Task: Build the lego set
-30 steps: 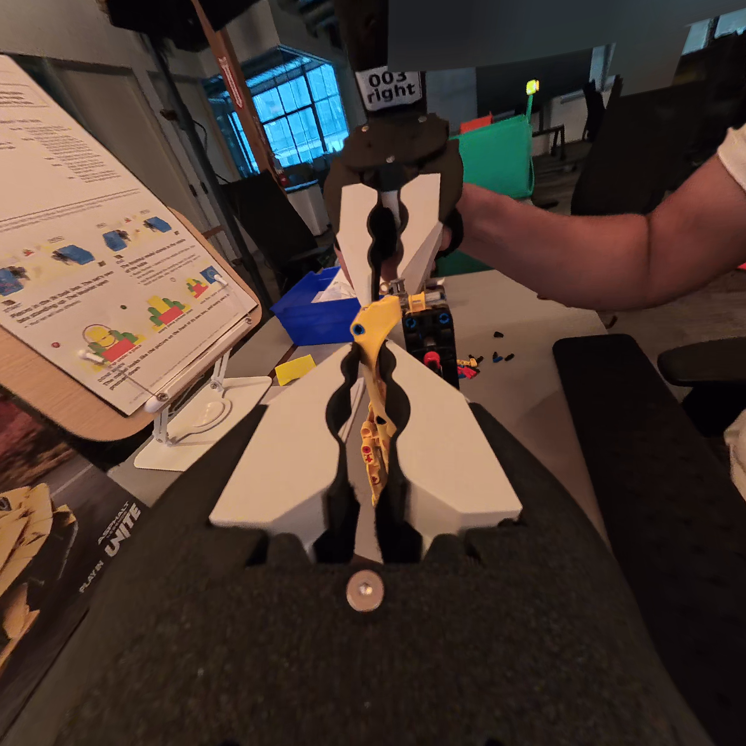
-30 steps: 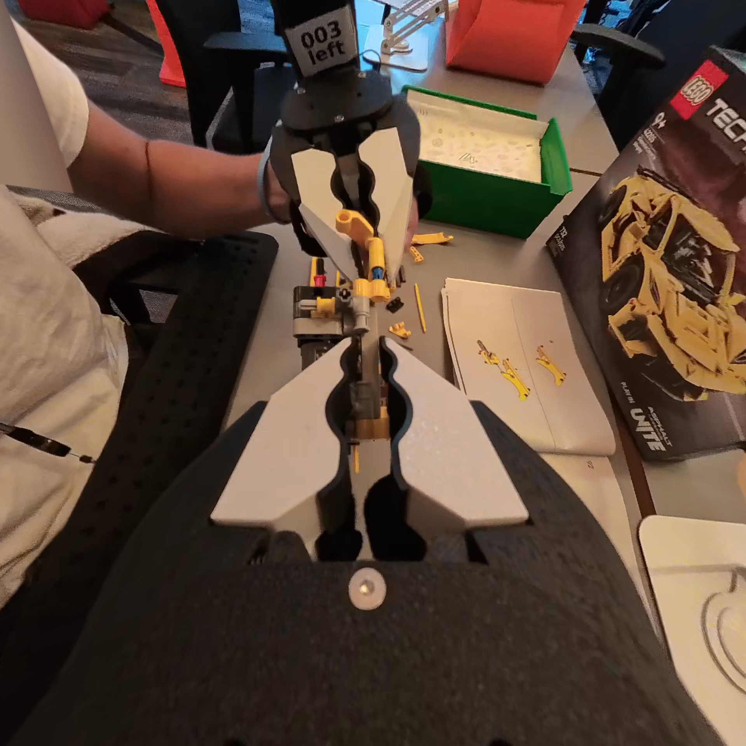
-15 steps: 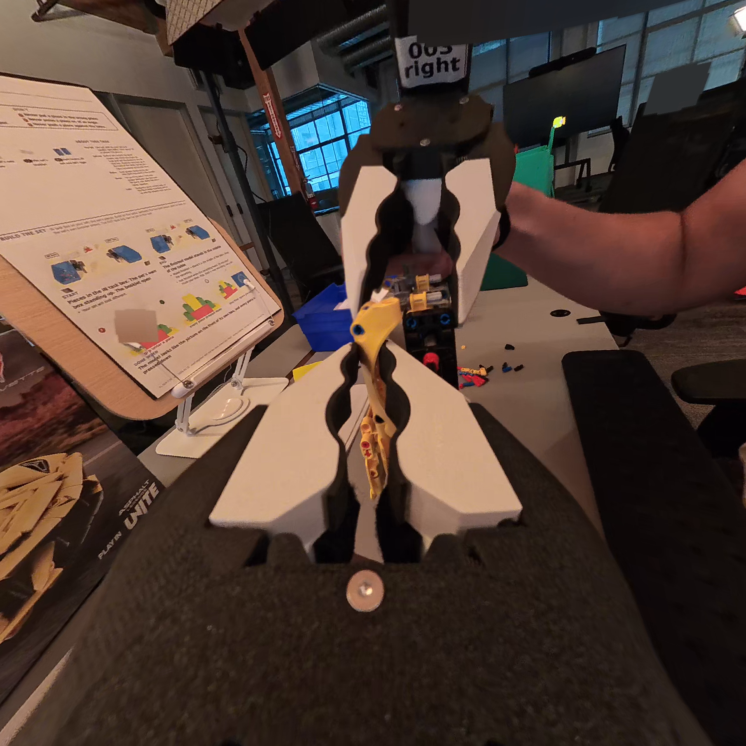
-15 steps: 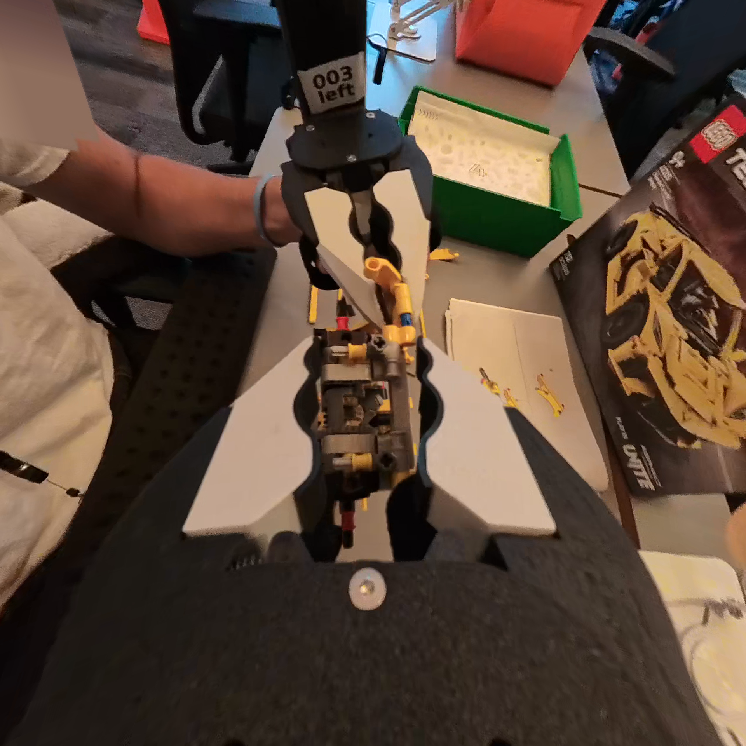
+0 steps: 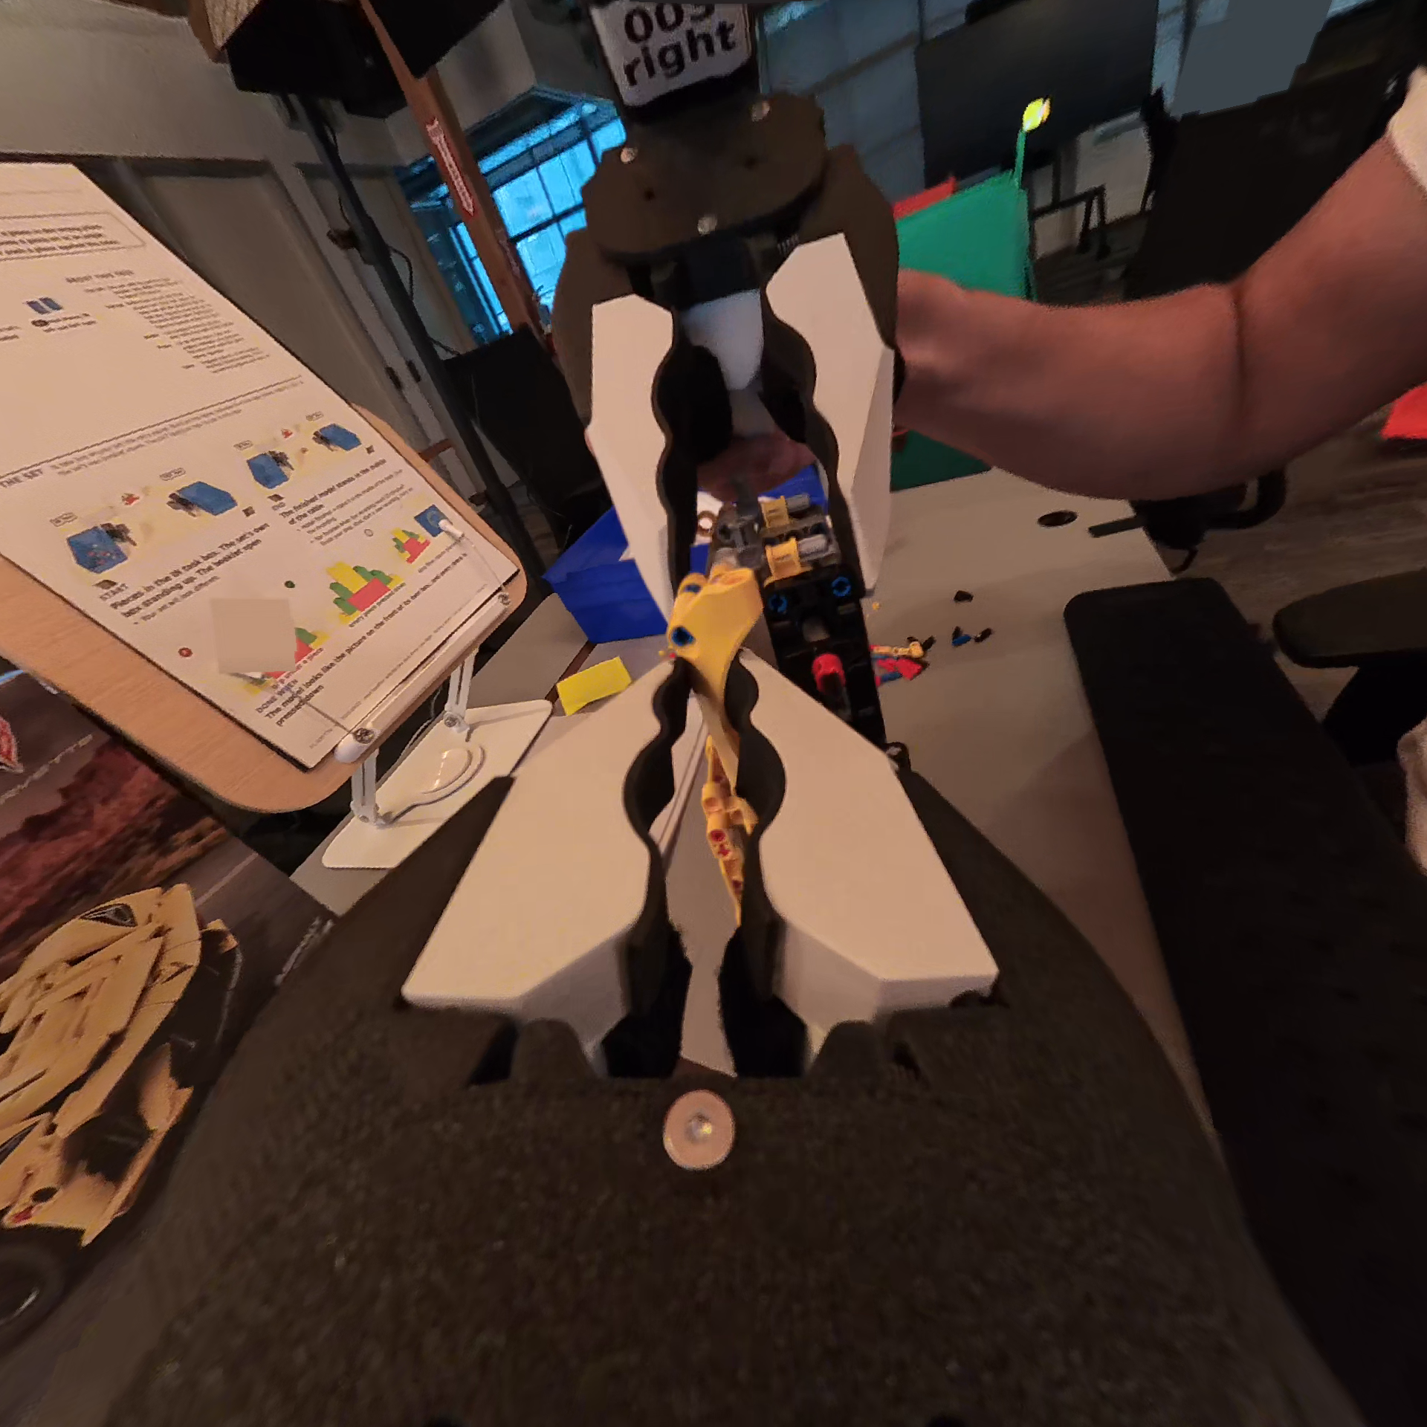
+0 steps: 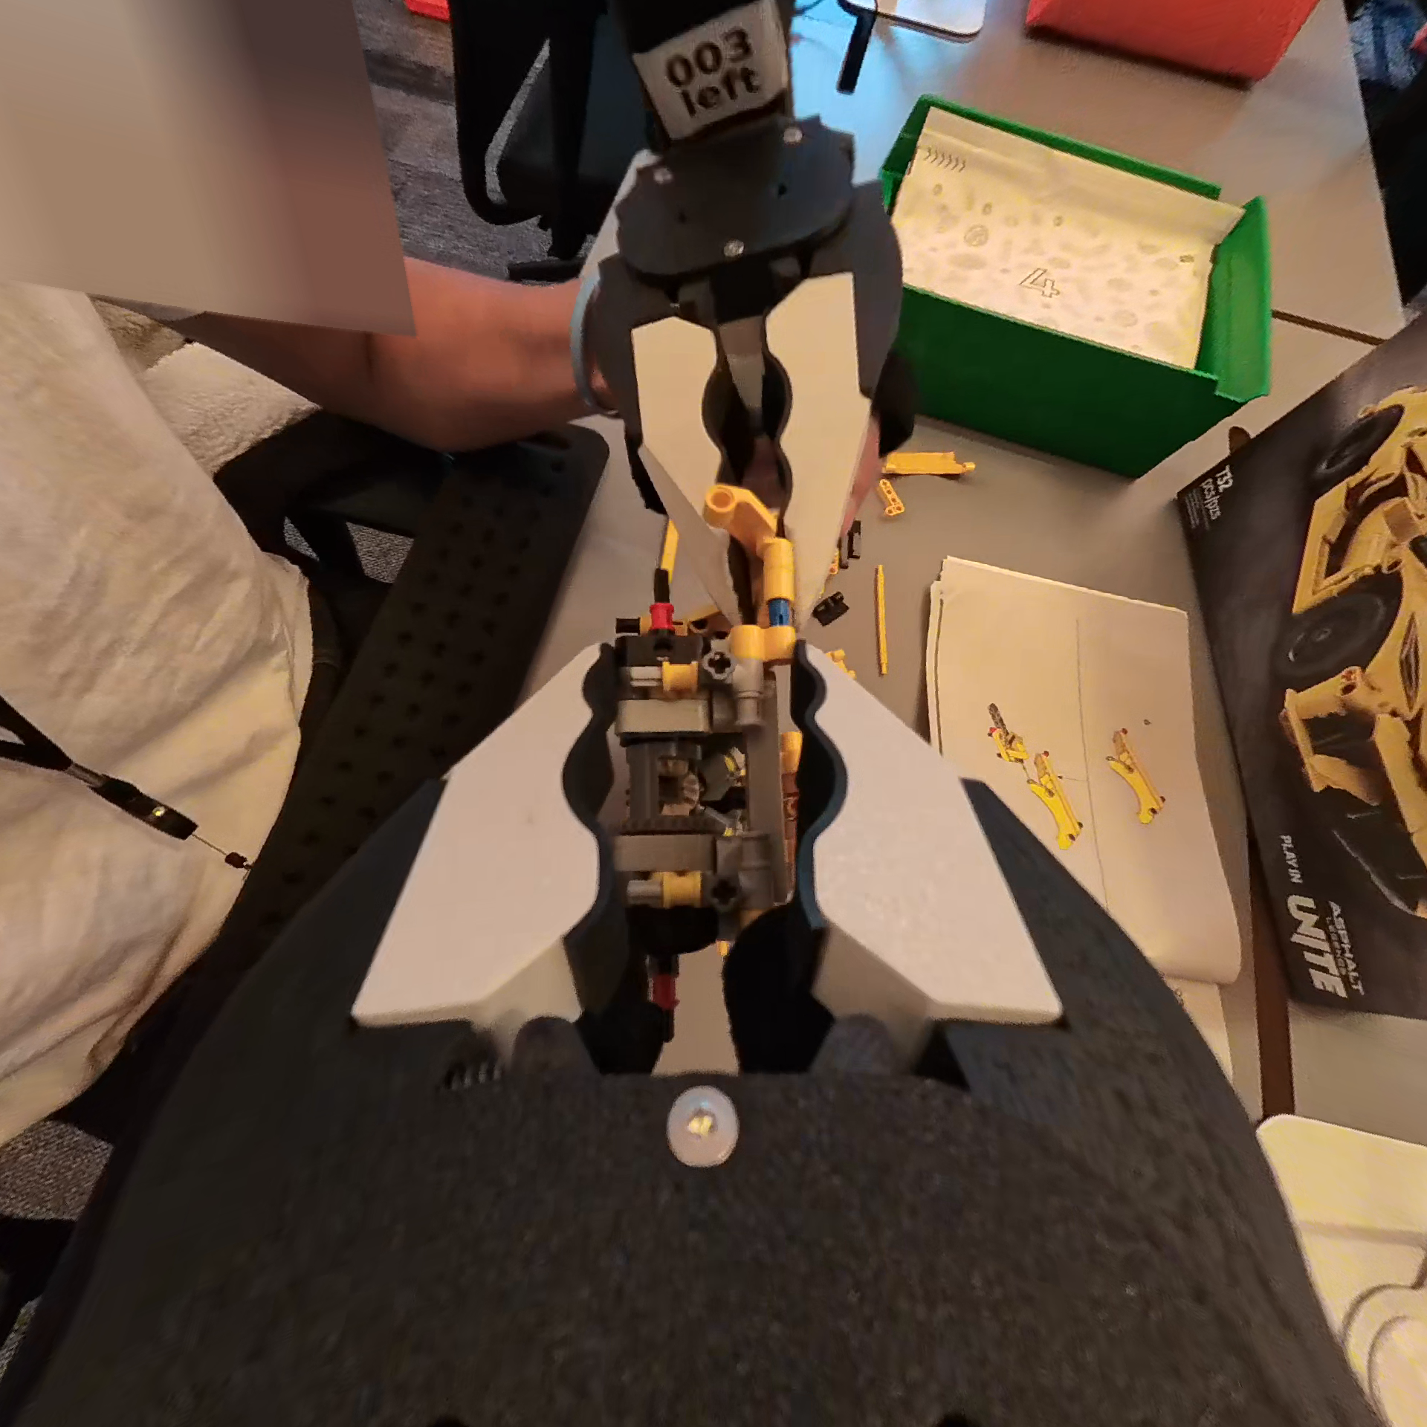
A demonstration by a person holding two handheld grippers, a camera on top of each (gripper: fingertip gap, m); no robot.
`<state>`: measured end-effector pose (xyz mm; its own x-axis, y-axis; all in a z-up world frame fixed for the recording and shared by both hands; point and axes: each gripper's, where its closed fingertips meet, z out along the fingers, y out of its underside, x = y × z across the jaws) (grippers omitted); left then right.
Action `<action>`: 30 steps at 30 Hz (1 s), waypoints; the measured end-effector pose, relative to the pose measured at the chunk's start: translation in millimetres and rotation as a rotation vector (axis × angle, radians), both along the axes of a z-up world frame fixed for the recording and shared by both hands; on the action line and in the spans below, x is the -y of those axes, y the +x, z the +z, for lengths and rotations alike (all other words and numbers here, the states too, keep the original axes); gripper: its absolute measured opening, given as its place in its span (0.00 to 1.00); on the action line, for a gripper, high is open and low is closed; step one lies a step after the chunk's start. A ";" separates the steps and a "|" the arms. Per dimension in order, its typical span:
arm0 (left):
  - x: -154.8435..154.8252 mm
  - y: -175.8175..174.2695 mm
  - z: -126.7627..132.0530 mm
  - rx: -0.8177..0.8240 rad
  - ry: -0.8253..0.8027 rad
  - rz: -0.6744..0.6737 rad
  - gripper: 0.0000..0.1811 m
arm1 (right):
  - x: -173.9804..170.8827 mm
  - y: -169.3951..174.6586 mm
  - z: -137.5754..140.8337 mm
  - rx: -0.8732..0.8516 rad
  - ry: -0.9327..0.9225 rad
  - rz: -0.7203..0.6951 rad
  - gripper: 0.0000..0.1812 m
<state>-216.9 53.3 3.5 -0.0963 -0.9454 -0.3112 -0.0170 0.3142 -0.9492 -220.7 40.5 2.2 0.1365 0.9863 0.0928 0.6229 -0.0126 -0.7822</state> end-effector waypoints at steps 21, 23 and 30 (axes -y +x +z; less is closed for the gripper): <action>8.2 -1.4 1.2 0.016 0.014 0.232 0.05 | 9.8 12.3 27.5 -0.157 0.001 -0.302 0.40; 8.6 -1.8 1.3 0.027 0.013 0.325 0.05 | 16.2 8.4 44.9 -0.265 -0.052 -0.407 0.39; 29.2 8.2 4.1 0.031 0.081 0.536 0.05 | 20.6 -0.9 23.3 -0.189 -0.021 -0.770 0.46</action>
<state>-208.7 24.1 7.6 0.4029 -0.8325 -0.3803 -0.1676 0.3414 -0.9249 -221.6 20.0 25.6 0.7927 0.6094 -0.0174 0.2900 -0.4020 -0.8685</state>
